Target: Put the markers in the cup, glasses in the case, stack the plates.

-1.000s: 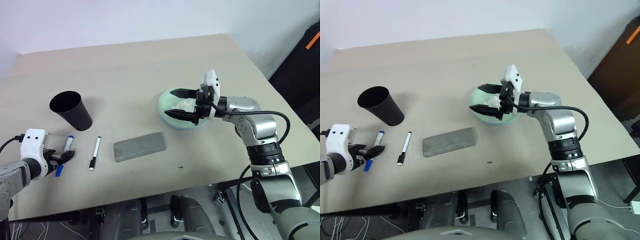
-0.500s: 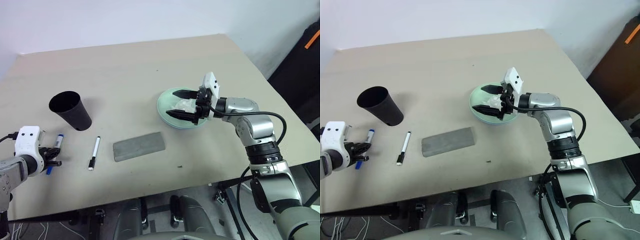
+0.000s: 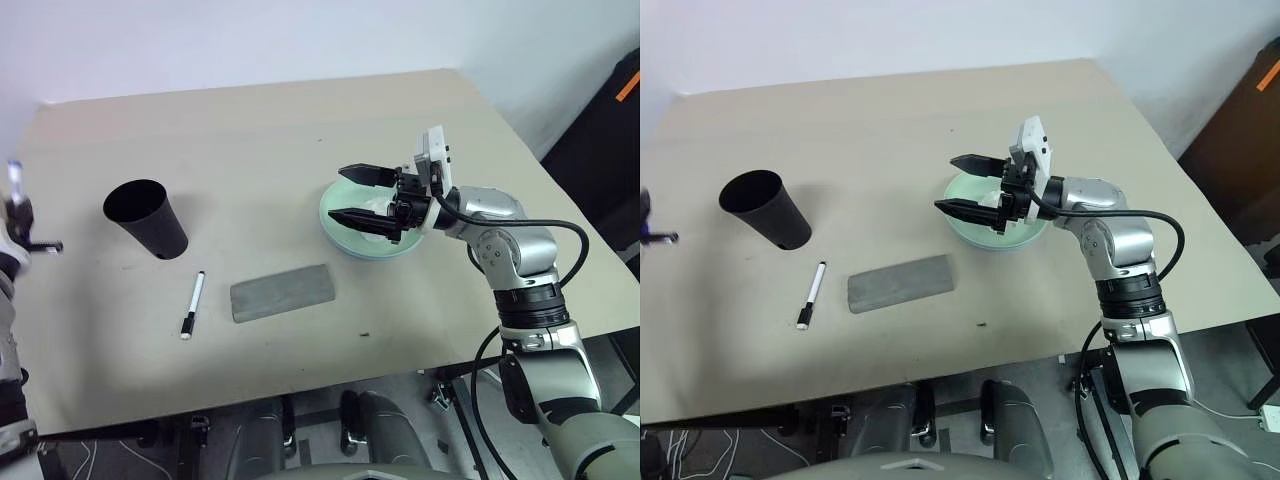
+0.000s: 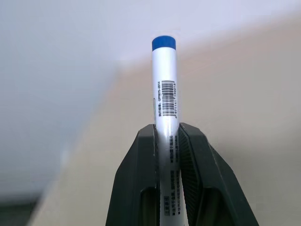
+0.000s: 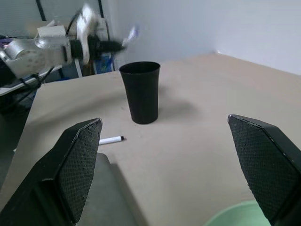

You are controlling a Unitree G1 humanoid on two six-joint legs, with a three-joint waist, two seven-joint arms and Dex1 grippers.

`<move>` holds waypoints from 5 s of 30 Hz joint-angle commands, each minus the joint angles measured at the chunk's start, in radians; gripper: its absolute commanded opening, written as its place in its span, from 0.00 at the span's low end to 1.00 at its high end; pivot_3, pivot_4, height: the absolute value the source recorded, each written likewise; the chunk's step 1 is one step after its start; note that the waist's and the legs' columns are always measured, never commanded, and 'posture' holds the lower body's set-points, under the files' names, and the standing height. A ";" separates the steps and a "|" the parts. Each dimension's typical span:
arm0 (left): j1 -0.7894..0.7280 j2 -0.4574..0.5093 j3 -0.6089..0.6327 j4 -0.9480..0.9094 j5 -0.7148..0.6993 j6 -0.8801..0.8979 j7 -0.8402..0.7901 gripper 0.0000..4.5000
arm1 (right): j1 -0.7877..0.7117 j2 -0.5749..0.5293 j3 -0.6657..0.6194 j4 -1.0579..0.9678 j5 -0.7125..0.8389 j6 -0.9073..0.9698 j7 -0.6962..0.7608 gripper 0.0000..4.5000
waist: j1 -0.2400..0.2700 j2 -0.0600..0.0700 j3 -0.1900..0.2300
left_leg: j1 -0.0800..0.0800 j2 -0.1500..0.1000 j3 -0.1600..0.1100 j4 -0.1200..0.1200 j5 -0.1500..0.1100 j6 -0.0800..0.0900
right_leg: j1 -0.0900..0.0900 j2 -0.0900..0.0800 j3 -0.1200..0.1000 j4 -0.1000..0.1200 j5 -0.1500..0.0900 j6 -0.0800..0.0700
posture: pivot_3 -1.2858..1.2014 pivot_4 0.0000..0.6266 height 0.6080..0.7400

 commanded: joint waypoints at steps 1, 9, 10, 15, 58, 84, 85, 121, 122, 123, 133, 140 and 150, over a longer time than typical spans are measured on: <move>-0.068 -0.014 0.037 -0.042 -0.105 -0.169 -0.122 0.06 | -0.002 0.004 -0.018 -0.038 0.019 -0.008 -0.009 1.00 | -0.003 0.000 0.000 | 0.000 0.000 0.000 0.000 0.000 0.000 | 0.001 0.000 0.000 0.000 0.000 0.000 | 0.52 0.24 1.00; -0.117 -0.058 -0.013 -0.081 -0.283 -0.166 -0.317 0.06 | -0.008 0.013 -0.024 -0.042 0.028 -0.007 -0.033 1.00 | -0.006 0.000 0.000 | 0.002 0.001 0.001 0.002 0.002 0.003 | 0.002 0.004 0.000 0.003 0.002 0.004 | 0.52 0.24 1.00; -0.112 -0.060 -0.025 -0.076 -0.286 -0.156 -0.331 0.06 | -0.007 0.012 -0.023 -0.043 0.027 -0.008 -0.035 1.00 | -0.005 0.000 0.000 | 0.002 0.001 0.001 0.003 0.002 0.003 | 0.002 0.004 0.000 0.003 0.002 0.004 | 0.52 0.24 1.00; -0.092 -0.094 -0.055 -0.041 -0.280 -0.146 -0.359 0.06 | 0.018 -0.002 -0.019 -0.057 0.012 -0.017 -0.044 1.00 | -0.004 0.000 0.000 | 0.003 0.001 0.001 0.005 0.002 0.003 | 0.003 0.004 0.000 0.004 0.000 0.008 | 0.52 0.24 1.00; -0.051 -0.183 -0.129 0.096 -0.239 -0.132 -0.407 0.83 | 0.028 -0.033 -0.023 -0.030 -0.035 -0.071 -0.091 1.00 | -0.004 0.000 0.000 | 0.003 0.001 0.000 0.005 0.003 0.004 | 0.003 0.004 0.000 0.004 0.001 0.008 | 0.52 0.24 1.00; 0.571 0.102 0.218 -0.796 -0.757 0.767 -0.141 0.99 | -0.088 0.007 0.013 0.190 -0.077 -0.138 0.009 1.00 | -0.007 0.001 0.001 | 0.003 0.001 0.000 0.004 0.001 0.001 | 0.002 0.003 0.001 0.002 -0.002 0.004 | 0.52 0.24 1.00; 0.592 0.111 0.209 -0.806 -0.771 0.804 -0.114 0.99 | -0.094 0.010 0.014 0.201 -0.082 -0.145 0.012 1.00 | -0.007 0.001 0.001 | 0.003 0.001 0.000 0.003 0.001 0.001 | 0.002 0.003 0.001 0.002 -0.002 0.004 | 0.52 0.24 1.00; 0.279 0.050 -0.221 -0.676 -0.613 1.317 0.216 0.03 | -0.015 -0.004 -0.025 0.098 -0.083 -0.098 -0.050 1.00 | -0.006 0.002 0.001 | 0.003 0.000 0.000 0.002 0.001 0.001 | 0.002 0.003 0.002 0.001 0.002 0.002 | 0.52 0.24 1.00; 0.275 0.050 -0.222 -0.677 -0.611 1.320 0.210 0.01 | -0.014 -0.004 -0.025 0.098 -0.084 -0.099 -0.050 1.00 | -0.006 0.002 0.001 | 0.003 0.000 0.000 0.002 0.001 0.001 | 0.002 0.003 0.002 0.001 0.002 0.002 | 0.52 0.24 1.00; 0.272 0.050 -0.222 -0.677 -0.608 1.324 0.205 0.01 | -0.014 -0.004 -0.025 0.098 -0.084 -0.099 -0.051 1.00 | -0.006 0.002 0.001 | 0.003 0.000 0.000 0.003 0.001 0.001 | 0.003 0.003 0.002 0.001 0.002 0.002 | 0.52 0.24 1.00; 0.220 0.053 -0.228 -0.693 -0.534 0.990 -0.054 0.01 | 0.003 -0.019 -0.037 0.058 -0.069 -0.084 -0.055 1.00 | -0.002 0.002 0.001 | 0.002 0.000 0.000 0.003 0.001 0.001 | 0.002 0.003 0.002 0.001 0.001 0.000 | 0.52 0.24 1.00; 0.185 0.027 -0.223 -0.658 -0.439 0.638 -0.293 0.01 | 0.022 -0.025 -0.038 0.026 -0.055 -0.073 -0.061 1.00 | -0.005 0.002 0.001 | 0.002 0.000 0.000 0.002 0.001 0.001 | 0.001 0.003 0.002 0.000 0.001 -0.001 | 0.52 0.24 1.00; -0.064 -0.115 -0.122 -0.571 -0.394 0.247 -0.304 0.01 | 0.027 -0.013 -0.022 0.021 -0.059 -0.088 -0.073 1.00 | -0.004 0.002 0.001 | 0.002 0.000 0.000 0.004 0.003 0.004 | 0.003 0.004 0.002 0.001 0.003 0.005 | 0.52 0.24 1.00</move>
